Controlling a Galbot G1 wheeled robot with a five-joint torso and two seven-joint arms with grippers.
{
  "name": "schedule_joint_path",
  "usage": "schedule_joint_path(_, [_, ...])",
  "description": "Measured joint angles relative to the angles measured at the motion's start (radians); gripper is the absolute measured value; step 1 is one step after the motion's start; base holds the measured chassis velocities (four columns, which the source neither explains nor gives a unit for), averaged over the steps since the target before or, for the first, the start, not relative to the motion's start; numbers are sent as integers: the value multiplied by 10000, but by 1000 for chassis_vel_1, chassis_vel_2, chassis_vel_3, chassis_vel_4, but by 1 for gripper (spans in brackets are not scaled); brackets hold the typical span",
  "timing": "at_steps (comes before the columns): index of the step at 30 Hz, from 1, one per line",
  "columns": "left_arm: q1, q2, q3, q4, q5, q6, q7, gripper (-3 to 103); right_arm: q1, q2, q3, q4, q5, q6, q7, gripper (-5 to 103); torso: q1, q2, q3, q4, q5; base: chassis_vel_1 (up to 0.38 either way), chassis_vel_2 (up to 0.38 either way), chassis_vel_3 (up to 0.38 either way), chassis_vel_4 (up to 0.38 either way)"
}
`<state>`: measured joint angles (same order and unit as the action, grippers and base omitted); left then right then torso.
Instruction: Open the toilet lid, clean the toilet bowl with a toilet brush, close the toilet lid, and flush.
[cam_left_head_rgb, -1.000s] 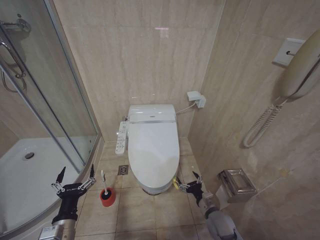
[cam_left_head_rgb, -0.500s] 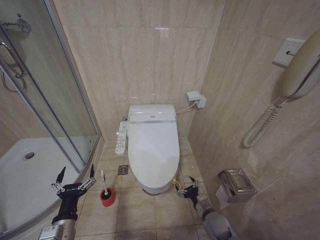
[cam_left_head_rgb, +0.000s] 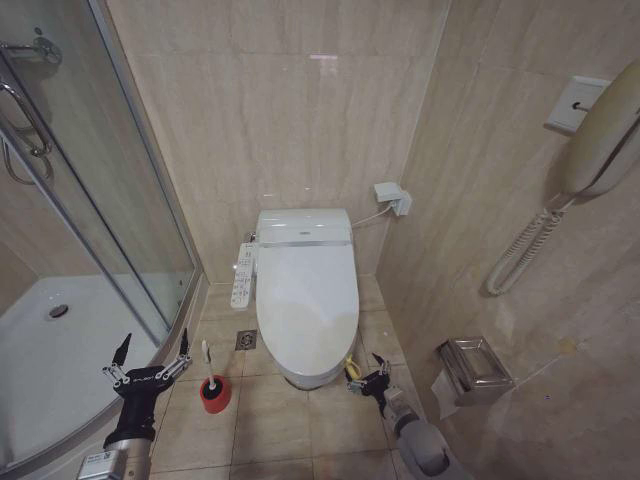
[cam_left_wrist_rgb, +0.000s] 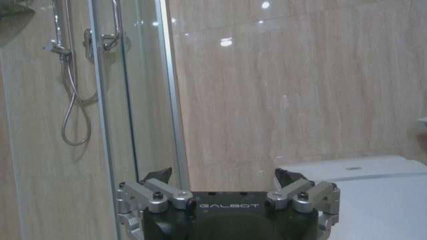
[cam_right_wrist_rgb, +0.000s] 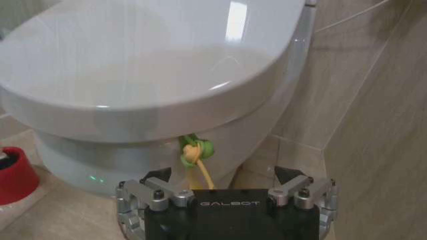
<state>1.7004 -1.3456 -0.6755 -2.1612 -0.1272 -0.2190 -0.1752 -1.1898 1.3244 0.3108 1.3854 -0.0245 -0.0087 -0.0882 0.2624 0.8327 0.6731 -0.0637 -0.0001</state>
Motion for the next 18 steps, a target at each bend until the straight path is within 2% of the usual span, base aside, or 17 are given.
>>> schedule_joint_path(6, [0,0,0,0,0,0,0,100,373,173,50,-688,-281,193,142,100,0,0,0,1,0,0,0,0,0])
schedule_joint_path(18, [-1,0,0,0,0,0,0,100,590,-119,87,-980,-369,275,152,100,0,0,0,1,1,0,0,0,0])
